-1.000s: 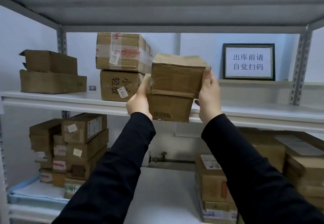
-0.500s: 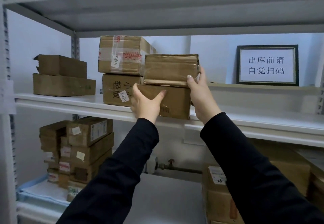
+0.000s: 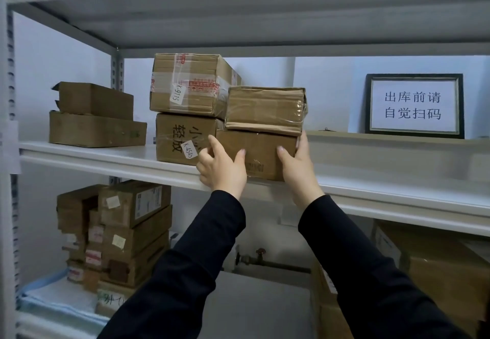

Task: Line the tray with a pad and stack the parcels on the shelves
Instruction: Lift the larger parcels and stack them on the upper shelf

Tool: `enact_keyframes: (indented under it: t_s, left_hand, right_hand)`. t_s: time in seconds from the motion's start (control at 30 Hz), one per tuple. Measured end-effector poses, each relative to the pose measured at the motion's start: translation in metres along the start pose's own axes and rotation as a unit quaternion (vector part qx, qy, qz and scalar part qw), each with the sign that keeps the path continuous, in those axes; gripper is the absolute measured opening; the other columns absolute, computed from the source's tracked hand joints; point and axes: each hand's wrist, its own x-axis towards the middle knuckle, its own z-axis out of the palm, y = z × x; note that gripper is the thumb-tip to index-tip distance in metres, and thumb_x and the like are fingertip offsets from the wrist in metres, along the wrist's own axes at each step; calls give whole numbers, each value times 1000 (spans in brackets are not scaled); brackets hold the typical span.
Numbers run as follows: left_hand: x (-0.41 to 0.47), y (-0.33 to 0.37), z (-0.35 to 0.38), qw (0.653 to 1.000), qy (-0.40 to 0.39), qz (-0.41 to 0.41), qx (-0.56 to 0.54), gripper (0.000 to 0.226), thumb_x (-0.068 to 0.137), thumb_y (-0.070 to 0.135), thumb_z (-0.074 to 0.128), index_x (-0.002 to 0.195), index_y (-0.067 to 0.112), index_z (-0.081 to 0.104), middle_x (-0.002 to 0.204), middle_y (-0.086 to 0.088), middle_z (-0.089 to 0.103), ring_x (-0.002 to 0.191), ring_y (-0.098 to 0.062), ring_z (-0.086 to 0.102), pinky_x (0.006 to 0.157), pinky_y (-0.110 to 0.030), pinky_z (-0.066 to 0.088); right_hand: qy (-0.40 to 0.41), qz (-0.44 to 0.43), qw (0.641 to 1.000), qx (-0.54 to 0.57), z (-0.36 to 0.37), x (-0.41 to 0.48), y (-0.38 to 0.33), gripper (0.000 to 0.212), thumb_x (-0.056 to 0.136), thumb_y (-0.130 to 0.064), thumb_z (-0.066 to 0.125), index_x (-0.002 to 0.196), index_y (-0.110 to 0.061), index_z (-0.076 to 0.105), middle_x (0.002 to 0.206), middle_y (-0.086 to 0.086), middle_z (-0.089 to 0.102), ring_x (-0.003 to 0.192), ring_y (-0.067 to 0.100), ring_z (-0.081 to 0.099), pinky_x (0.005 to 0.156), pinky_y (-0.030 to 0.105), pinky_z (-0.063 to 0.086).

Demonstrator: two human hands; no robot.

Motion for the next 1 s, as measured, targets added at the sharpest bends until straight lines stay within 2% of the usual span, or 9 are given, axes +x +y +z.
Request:
enact_keyframes:
  t_s: [0.1,0.27,0.43,0.6,0.7,0.83,0.93,1.0]
  left_hand:
    - [10,-2,-2,999,8,28,-21,80,90,38,57,150,17,9,148,-10,19,134,-29,22,111,-41,20]
    - [17,3,-7,994,-17,82,-71,68,90,22,57,148,18,20,145,-10,24,131,-29,22,107,-37,25]
    - [22,-1,-11,988,-57,89,-116,63,95,21,49,148,10,18,149,-8,18,137,-26,15,110,-33,20]
    - [25,-2,-11,985,-90,94,-112,67,95,19,48,150,9,10,144,-6,15,130,-22,15,104,-22,20]
    - [29,-3,-10,987,-101,88,-90,69,95,24,48,150,9,9,142,-7,15,127,-24,16,107,-26,21]
    - [33,-4,-11,990,-102,96,-10,73,94,34,47,150,12,6,142,-6,16,128,-26,20,113,-36,20]
    - [37,-4,-11,990,-105,96,-16,73,94,33,47,150,11,7,142,-6,17,127,-27,21,111,-36,19]
    - [39,-5,-12,990,-102,92,-32,72,94,31,48,150,10,9,140,-6,19,126,-26,22,111,-35,20]
  right_hand:
    - [38,4,999,0,8,0,-6,83,94,-30,55,152,-31,-4,159,-3,15,146,14,17,119,41,20]
    - [74,-38,997,-6,18,15,-11,61,100,-40,40,153,-23,14,156,-6,25,143,11,23,115,26,18]
    - [95,-28,995,10,23,27,-2,52,99,-38,42,147,-20,34,149,-2,42,137,12,37,116,40,29]
    - [117,-5,992,34,23,35,0,45,100,-32,45,141,-14,43,138,2,54,127,14,50,111,37,38]
    - [118,7,992,42,21,39,1,45,100,-29,46,141,-12,44,137,2,54,125,14,51,107,30,39]
    - [116,7,992,43,22,40,1,44,101,-27,45,141,-11,44,136,2,56,125,13,51,109,29,38]
    - [116,9,993,24,23,40,2,44,101,-29,43,142,-12,43,137,3,55,126,14,50,110,31,38]
    - [103,13,995,1,24,38,1,43,102,-27,41,143,-13,41,136,-1,54,122,11,51,107,27,39]
